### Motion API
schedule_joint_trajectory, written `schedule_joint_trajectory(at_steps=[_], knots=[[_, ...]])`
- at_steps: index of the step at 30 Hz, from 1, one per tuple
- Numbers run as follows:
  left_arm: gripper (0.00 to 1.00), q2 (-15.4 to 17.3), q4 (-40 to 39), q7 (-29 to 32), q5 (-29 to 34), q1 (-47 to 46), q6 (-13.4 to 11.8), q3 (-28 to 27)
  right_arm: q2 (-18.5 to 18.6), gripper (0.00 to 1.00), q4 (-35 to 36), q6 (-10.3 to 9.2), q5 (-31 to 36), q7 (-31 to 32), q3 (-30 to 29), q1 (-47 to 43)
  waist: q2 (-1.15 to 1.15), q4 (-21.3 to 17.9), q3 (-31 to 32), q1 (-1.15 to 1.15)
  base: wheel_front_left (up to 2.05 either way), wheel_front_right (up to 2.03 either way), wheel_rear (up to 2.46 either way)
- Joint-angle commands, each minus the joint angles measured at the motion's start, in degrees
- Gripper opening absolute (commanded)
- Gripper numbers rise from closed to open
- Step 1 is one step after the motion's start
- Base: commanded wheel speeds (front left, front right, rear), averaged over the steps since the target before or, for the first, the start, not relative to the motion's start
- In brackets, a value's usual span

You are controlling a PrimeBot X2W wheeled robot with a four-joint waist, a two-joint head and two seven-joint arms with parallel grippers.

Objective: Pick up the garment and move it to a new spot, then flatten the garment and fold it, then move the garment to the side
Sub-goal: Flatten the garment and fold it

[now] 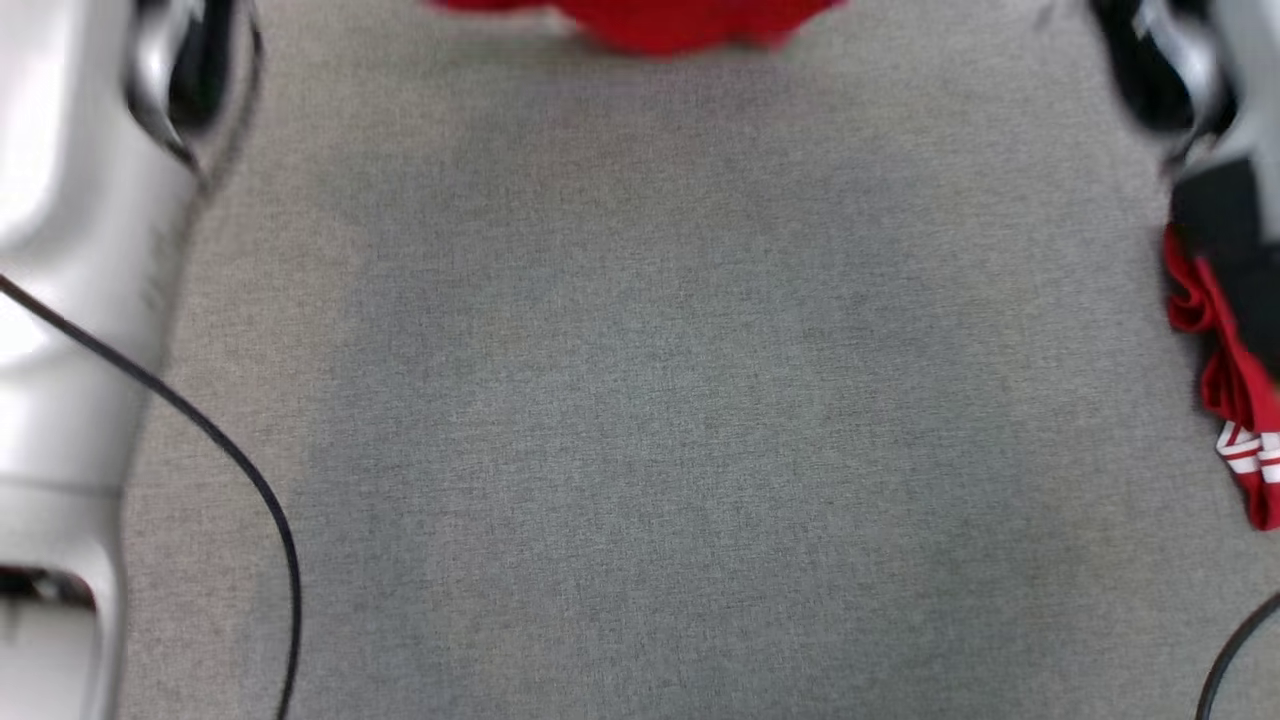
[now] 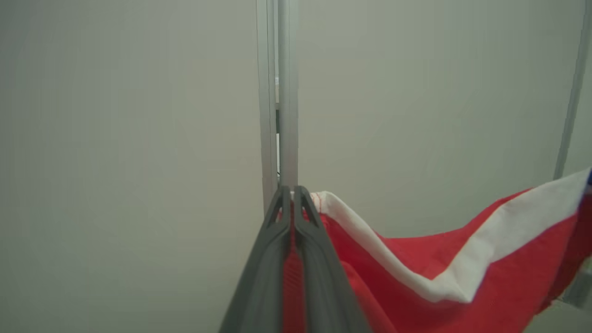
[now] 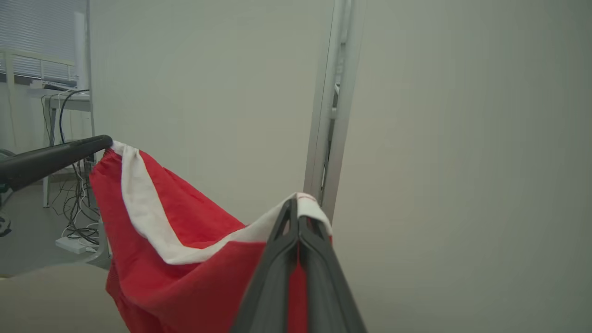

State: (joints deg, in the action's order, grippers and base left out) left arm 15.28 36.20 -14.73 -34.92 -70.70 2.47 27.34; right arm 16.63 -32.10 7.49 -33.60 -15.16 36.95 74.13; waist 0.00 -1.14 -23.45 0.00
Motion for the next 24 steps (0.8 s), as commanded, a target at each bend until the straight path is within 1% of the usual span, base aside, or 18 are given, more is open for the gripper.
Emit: schedule_joint_trajectory(at_steps=[1,3,9,12,15,16,18,21,24], knots=[[0.0,0.15,0.05,-0.22,0.0,1.99,0.05,-0.36,0.89,0.0,0.61,0.01,-1.01,-0.07,-0.24,-1.96,0.0,0.27,-0.42,0.0,0.0,0.0,0.0],[0.0,-0.51,-1.73,-0.36,-0.43,7.56,-0.11,-2.02,1.55,0.0,2.15,0.01,-2.98,-0.07,-0.55,-6.83,0.0,0.5,-0.98,0.0,0.0,0.0,0.0],[0.0,-0.43,-11.42,-0.33,2.97,27.21,-0.72,-6.9,3.57,0.0,8.93,0.01,-8.12,-0.08,-3.34,-23.79,0.0,0.6,-2.05,0.0,0.0,0.0,0.0],[0.0,-1.37,-16.52,-0.32,3.81,36.72,0.0,-8.84,4.5,0.0,12.68,0.01,-9.65,-0.08,-4.97,-32.78,0.0,0.88,-1.41,0.0,0.0,0.0,0.0],[0.0,-2.24,-20.95,-0.34,4.46,44.23,0.47,-9.65,5.88,0.0,16.63,0.02,-10.47,-0.08,-6.54,-41.02,0.0,1.46,-0.46,0.0,0.0,0.0,0.0],[0.0,-2.07,-21.97,-0.34,4.85,46.3,0.45,-9.71,6.36,0.0,17.85,0.02,-10.47,-0.08,-6.68,-43.58,0.0,1.6,-0.05,0.0,0.0,0.0,0.0],[0.0,-2.1,-23.56,-0.34,3.93,50.64,0.67,-9.86,7.07,0.0,20.05,0.02,-10.99,-0.08,-7.14,-48.66,0.0,1.74,1.04,0.0,0.0,0.0,0.0],[0.0,-1.31,-25.84,0.6,2.81,55.66,0.47,-9.74,8.3,0.0,22.8,0.02,-10.79,-0.09,-7.77,-54.88,0.0,1.96,2.78,0.0,0.0,0.0,0.0],[0.0,0.0,-28.61,3.03,1.05,60.4,-0.02,-9.93,9.0,0.0,25.23,0.02,-10.52,0.13,-7.71,-60.48,0.0,2.07,4.52,0.0,0.0,0.0,0.0]])
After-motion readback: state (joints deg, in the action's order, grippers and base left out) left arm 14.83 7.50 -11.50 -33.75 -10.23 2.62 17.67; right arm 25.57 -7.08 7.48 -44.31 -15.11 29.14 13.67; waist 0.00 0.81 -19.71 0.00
